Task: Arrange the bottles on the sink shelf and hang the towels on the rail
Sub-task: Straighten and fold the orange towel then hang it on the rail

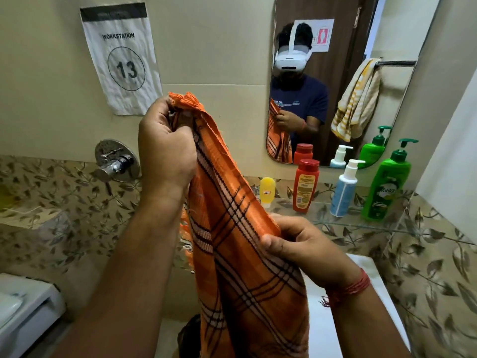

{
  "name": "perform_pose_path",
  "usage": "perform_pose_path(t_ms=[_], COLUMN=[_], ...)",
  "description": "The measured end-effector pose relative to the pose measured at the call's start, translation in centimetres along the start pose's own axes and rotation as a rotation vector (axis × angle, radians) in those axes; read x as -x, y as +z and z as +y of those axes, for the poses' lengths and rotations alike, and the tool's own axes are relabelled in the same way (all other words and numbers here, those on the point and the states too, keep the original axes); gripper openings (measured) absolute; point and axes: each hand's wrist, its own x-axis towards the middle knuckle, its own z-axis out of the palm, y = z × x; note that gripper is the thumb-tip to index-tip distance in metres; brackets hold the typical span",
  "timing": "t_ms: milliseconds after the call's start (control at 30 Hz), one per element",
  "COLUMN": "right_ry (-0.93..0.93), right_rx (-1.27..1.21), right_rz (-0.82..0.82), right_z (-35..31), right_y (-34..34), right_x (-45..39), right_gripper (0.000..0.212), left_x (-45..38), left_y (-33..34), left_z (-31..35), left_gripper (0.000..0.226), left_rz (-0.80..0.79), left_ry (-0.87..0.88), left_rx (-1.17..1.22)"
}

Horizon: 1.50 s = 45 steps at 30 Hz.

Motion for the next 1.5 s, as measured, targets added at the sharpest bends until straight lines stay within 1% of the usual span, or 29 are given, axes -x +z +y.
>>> perform_pose_path(t_ms=[67, 167, 200, 300, 333, 467, 533, 567, 633, 667, 767, 833, 900, 967, 1067, 1100, 1200, 1267, 1367, 1500], right_ry=[0.087, 0.142, 0.152, 0.138, 0.143, 0.169, 0.146, 0.132, 0.107, 0.093, 0.042, 0.015, 0.014, 0.058, 0.105, 0.106, 0.099, 0.147, 0.227, 0.312], right_rx=[0.136, 0.176, 0.162, 0.11, 0.102, 0.082, 0.089, 0.079, 0.032, -0.006, -0.172, -0.143, 0.016, 0.151, 0.197, 0.183, 0.119, 0.05, 0.018, 0.037], right_rz=[-0.038, -0.044, -0.04, 0.014, 0.02, 0.006, 0.069, 0.116, 0.234, 0.296, 0.459, 0.532, 0.502, 0.396, 0.276, 0.256, 0.255, 0.261, 0.227, 0.179], right_z=[0.8, 2.3, 2.8, 4.0, 4.2, 4.9, 5.2, 5.6, 6.5, 6.7, 6.7, 6.3, 6.0, 5.9, 6.2, 6.4, 7.5, 8.3, 9.2, 9.5], right_y=[-0.1, 0.0, 0.0, -0.7, -1.1, -2.6, -2.8, -2.9, -2.7, -2.6, -2.4, -2.8, -3.6, -4.2, -4.6, -4.6, -4.6, -4.6, -4.3, -4.0], right_x=[-0.1, 0.3, 0.6, 1.3, 1.5, 2.2, 2.3, 2.2, 2.0, 1.9, 1.6, 1.7, 2.1, 2.7, 3.5, 3.7, 4.2, 4.7, 5.6, 6.0], right_gripper=[0.032, 0.021, 0.023, 0.039, 0.041, 0.039, 0.044, 0.05, 0.063, 0.065, 0.06, 0.051, 0.037, 0.029, 0.015, 0.016, 0.047, 0.05, 0.059, 0.058], left_x=[-0.2, -1.1, -1.3, -2.1, -2.3, -2.7, -2.5, -2.5, -2.4, -2.4, -2.5, -2.4, -2.3, -2.3, -2.1, -2.1, -1.9, -1.9, -1.8, -1.8], left_y=[0.0, -0.2, -0.3, -0.7, -0.9, -1.5, -1.5, -1.4, -1.2, -1.2, -1.5, -1.8, -2.0, -2.3, -2.1, -1.9, -1.7, -1.7, -1.8, -2.0], left_z=[0.3, 0.3, 0.4, 0.3, 0.3, -0.2, -0.4, -0.4, -0.3, -0.2, -0.7, -1.4, -2.0, -2.3, -2.3, -2.4, -2.4, -2.4, -2.3, -2.1], left_gripper=[0.038, 0.038, 0.039, 0.041, 0.041, 0.037, 0.035, 0.033, 0.028, 0.024, 0.019, 0.017, 0.015, 0.015, 0.016, 0.017, 0.019, 0.019, 0.019, 0.019], left_rz=[0.019, 0.066, 0.085, 0.166, 0.185, 0.2, 0.182, 0.166, 0.125, 0.107, 0.106, 0.149, 0.214, 0.261, 0.255, 0.246, 0.237, 0.249, 0.26, 0.287], left_ry=[0.004, 0.017, 0.012, -0.008, -0.01, -0.022, -0.027, -0.035, -0.056, -0.069, -0.081, -0.084, -0.099, -0.112, -0.12, -0.122, -0.137, -0.148, -0.15, -0.156], left_rx=[-0.003, 0.046, 0.058, 0.094, 0.107, 0.111, 0.117, 0.123, 0.137, 0.144, 0.151, 0.119, 0.1, 0.087, 0.083, 0.08, 0.079, 0.08, 0.091, 0.101])
